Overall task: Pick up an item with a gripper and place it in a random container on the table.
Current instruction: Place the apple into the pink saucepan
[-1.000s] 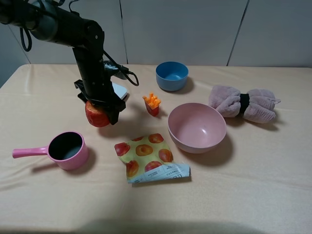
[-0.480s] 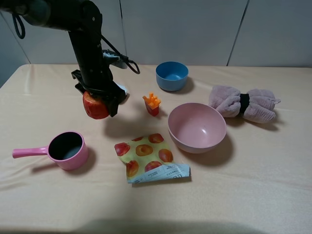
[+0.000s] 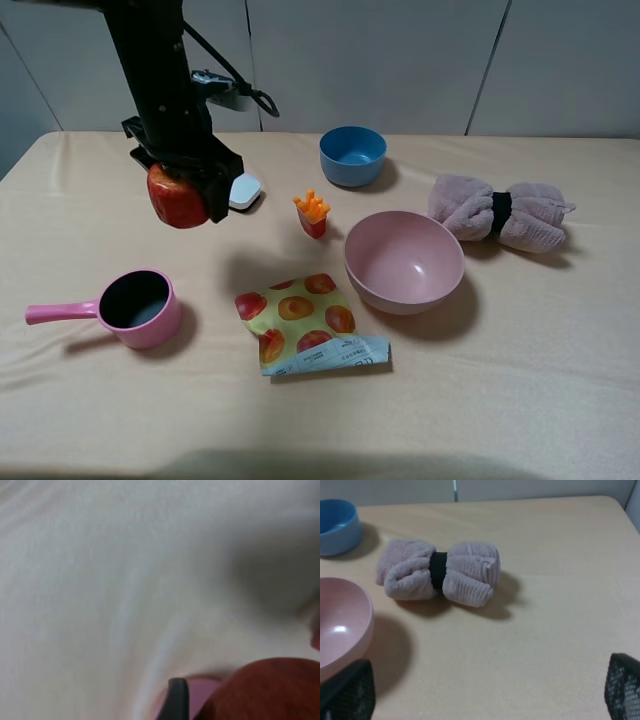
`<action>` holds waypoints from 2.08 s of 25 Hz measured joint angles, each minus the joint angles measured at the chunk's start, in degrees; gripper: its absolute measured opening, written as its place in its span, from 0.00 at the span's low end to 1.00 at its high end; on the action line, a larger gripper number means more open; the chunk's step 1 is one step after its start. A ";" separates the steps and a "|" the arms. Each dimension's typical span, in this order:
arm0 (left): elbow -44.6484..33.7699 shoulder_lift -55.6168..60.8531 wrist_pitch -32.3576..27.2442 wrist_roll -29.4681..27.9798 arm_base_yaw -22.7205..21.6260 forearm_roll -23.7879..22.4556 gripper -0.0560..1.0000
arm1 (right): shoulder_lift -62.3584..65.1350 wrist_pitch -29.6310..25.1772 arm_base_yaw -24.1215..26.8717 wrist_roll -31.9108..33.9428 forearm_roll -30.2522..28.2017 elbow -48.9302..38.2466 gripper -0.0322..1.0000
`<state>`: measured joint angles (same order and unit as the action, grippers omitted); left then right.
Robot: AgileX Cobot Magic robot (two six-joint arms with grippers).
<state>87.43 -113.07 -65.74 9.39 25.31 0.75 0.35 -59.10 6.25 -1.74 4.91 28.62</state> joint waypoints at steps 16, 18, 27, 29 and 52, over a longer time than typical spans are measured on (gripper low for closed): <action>-4.64 9.78 -1.80 -0.06 0.96 -1.34 0.71 | 0.00 0.00 0.00 0.00 0.00 0.00 0.70; -6.63 11.56 -1.80 -0.20 1.12 -1.35 0.71 | 0.00 0.00 0.00 0.00 0.00 0.00 0.70; -17.71 18.78 0.96 -1.77 1.14 -1.56 0.71 | 0.00 0.00 0.00 0.00 0.00 0.00 0.70; -20.16 20.11 2.52 -2.15 1.14 -1.97 0.71 | 0.00 0.00 0.00 0.00 0.00 0.00 0.70; -34.22 20.64 17.63 -2.55 1.14 -5.81 0.71 | 0.04 0.00 0.00 0.00 0.00 0.00 0.70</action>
<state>53.21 -92.43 -48.11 6.84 26.44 -5.06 0.39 -59.10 6.25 -1.74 4.91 28.62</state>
